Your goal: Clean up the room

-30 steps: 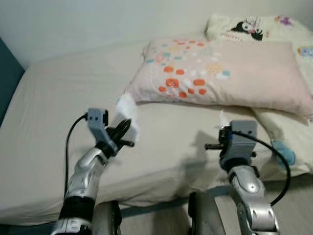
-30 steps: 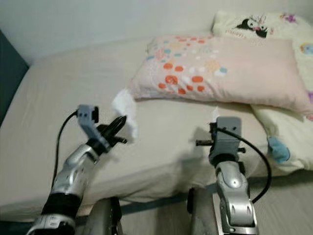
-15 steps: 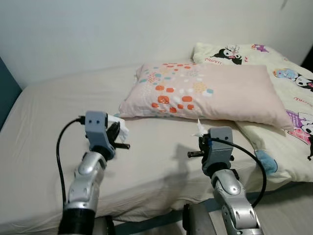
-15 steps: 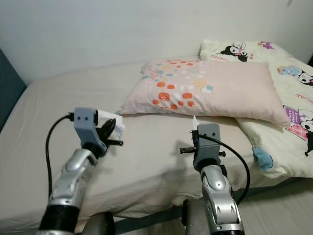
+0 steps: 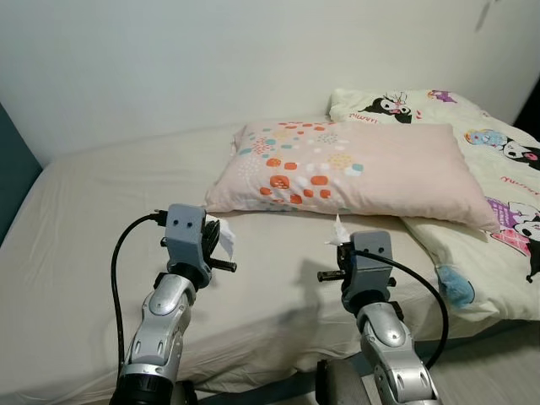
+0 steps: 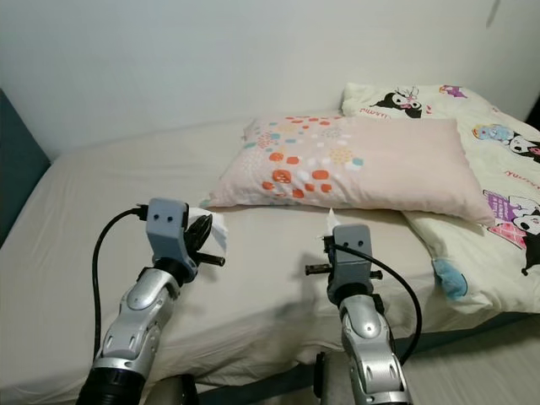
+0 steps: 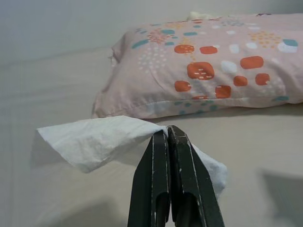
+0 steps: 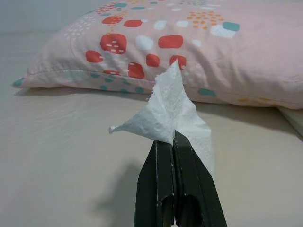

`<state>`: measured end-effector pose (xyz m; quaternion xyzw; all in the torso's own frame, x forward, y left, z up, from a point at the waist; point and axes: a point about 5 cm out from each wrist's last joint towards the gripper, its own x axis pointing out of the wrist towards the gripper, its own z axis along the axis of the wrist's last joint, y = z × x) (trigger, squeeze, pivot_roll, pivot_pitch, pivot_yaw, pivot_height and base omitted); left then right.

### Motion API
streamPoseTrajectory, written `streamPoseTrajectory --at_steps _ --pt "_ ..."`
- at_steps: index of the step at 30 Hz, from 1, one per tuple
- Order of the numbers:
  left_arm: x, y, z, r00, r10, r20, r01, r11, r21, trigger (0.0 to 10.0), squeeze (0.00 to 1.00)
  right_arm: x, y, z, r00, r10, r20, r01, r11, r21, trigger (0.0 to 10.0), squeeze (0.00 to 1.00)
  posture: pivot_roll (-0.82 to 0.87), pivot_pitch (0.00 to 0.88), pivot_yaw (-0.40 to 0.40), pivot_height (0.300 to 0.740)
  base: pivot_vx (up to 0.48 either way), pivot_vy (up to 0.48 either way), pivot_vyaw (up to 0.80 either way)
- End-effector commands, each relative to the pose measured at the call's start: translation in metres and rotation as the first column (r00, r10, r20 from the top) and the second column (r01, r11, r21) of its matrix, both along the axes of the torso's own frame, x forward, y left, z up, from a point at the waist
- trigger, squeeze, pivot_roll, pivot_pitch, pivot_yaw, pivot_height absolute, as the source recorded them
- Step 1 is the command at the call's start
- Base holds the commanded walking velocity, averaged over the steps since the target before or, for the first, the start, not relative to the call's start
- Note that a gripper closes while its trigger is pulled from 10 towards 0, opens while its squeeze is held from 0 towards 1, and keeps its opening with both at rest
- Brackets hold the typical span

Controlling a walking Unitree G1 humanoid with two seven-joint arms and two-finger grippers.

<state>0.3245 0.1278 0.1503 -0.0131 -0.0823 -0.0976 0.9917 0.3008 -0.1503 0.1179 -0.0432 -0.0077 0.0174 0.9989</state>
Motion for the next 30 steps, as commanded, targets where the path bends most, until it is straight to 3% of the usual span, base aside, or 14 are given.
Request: streamPoseTrajectory --at_steps 1,7,12,21,30 --pt "-0.001 0.002 -0.004 1.000 0.011 -0.012 -0.010 0.999 0.042 10.0 0.00 -0.002 0.000 -0.006 1.000 -0.007 -0.011 0.007 1.000 0.008 10.0 0.00 -0.03 0.067 0.030 0.606 0.000 0.000 0.00" --pt "0.000 -0.002 -0.013 0.999 0.005 -0.031 0.000 0.990 0.142 10.0 0.00 0.000 -0.001 -0.008 1.000 -0.010 -0.014 0.010 1.000 0.008 10.0 0.00 -0.02 0.056 0.025 0.636 0.000 0.000 0.00" --pt "-0.002 -0.006 -0.016 0.999 -0.014 -0.045 0.021 0.987 0.159 10.0 0.00 0.001 0.000 -0.009 1.000 -0.008 -0.013 0.008 1.000 0.010 10.0 0.00 -0.02 0.052 0.023 0.651 0.000 0.000 0.00" --pt "-0.005 -0.008 -0.018 0.998 -0.024 -0.053 0.031 0.988 0.153 10.0 0.00 0.004 0.004 -0.010 1.000 0.009 -0.013 -0.009 1.000 0.014 10.0 0.00 -0.01 0.046 0.005 0.681 0.000 0.000 0.00" --pt "-0.008 0.000 -0.022 0.999 0.011 -0.050 -0.005 0.992 0.125 10.0 0.00 0.003 0.007 -0.015 0.999 0.026 -0.027 -0.026 1.000 0.014 10.0 0.00 -0.01 0.042 -0.002 0.721 0.000 0.000 0.00"
